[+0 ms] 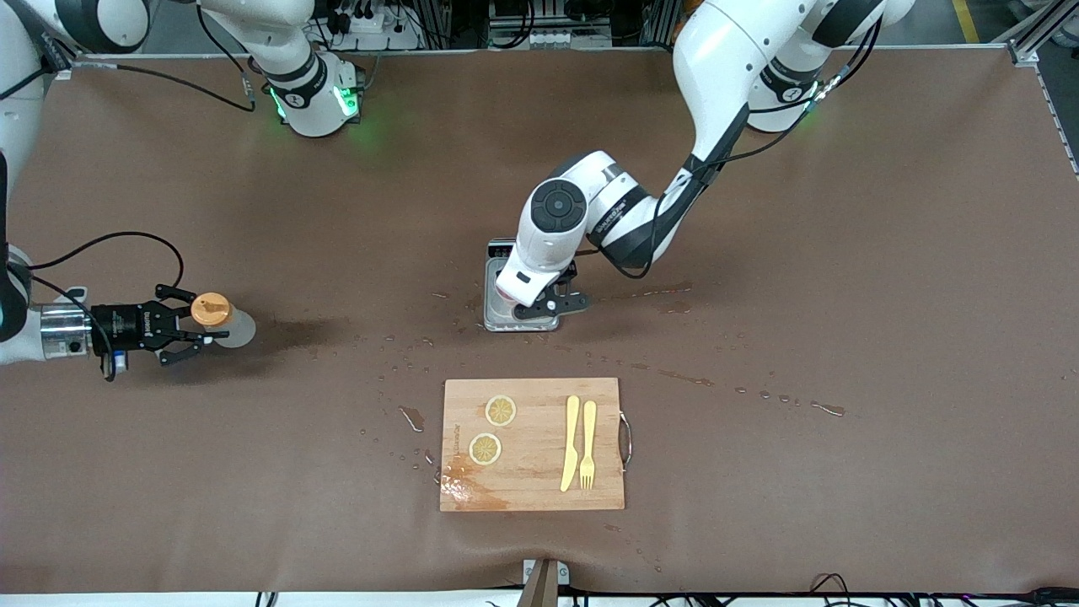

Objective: Add sauce to pink cup with both arms
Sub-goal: 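Carry the pink cup onto the scale with the left gripper, then release the cup and withdraw the left gripper while the right lifts the bottle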

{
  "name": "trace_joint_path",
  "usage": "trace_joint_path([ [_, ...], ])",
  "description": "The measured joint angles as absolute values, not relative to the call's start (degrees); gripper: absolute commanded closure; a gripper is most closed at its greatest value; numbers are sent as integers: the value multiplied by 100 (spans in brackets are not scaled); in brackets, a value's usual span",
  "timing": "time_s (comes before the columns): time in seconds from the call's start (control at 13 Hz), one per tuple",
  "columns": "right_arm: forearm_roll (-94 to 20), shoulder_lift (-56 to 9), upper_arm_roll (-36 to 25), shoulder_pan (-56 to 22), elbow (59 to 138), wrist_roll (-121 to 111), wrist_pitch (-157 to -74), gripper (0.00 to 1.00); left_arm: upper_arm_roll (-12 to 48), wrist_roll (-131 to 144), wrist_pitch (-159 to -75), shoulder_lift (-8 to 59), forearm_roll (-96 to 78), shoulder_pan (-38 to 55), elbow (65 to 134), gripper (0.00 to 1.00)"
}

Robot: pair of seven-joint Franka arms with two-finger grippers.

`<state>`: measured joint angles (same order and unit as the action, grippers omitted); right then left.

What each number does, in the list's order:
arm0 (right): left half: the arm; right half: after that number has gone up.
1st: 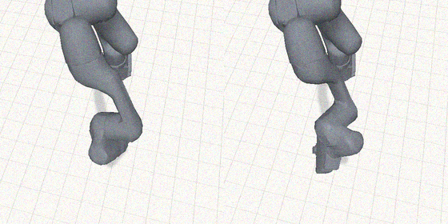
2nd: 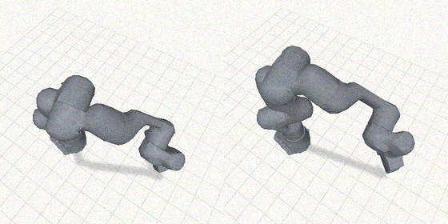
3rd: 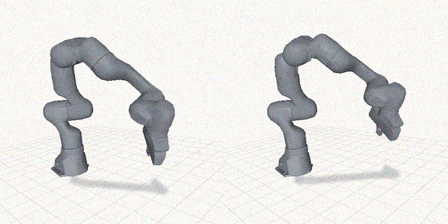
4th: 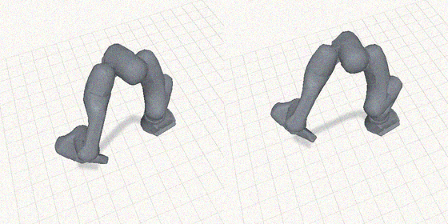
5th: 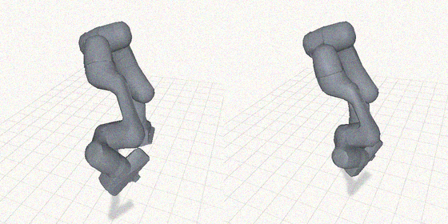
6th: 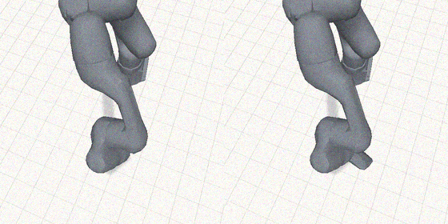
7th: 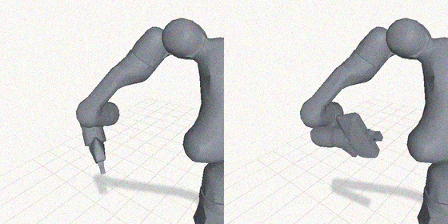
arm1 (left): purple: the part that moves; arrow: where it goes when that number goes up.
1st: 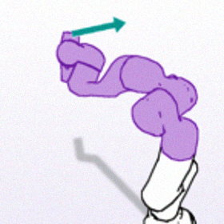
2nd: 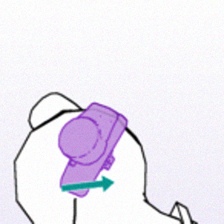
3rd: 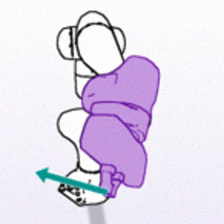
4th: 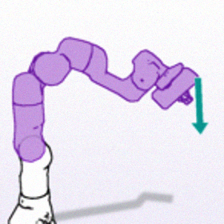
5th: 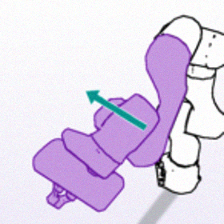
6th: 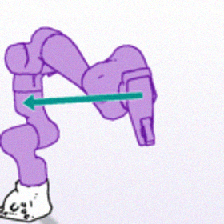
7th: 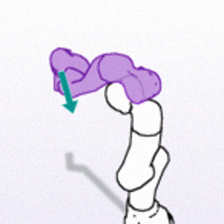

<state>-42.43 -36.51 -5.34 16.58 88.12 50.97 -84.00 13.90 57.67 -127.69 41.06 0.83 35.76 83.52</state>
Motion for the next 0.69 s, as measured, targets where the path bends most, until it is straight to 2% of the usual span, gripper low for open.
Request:
trace_joint_path([
  [0.31, -4060, -3413, -537, 1411, 8814, 5546, -8537, 60, 1340, 5690, -12683, 3816, 142, 3495, 8285, 0],
  [0.69, -3737, -3099, -534, 845, 8813, 6400, -8719, 59, 1316, 4494, -11597, 3004, 152, 2662, 8249, 0],
])
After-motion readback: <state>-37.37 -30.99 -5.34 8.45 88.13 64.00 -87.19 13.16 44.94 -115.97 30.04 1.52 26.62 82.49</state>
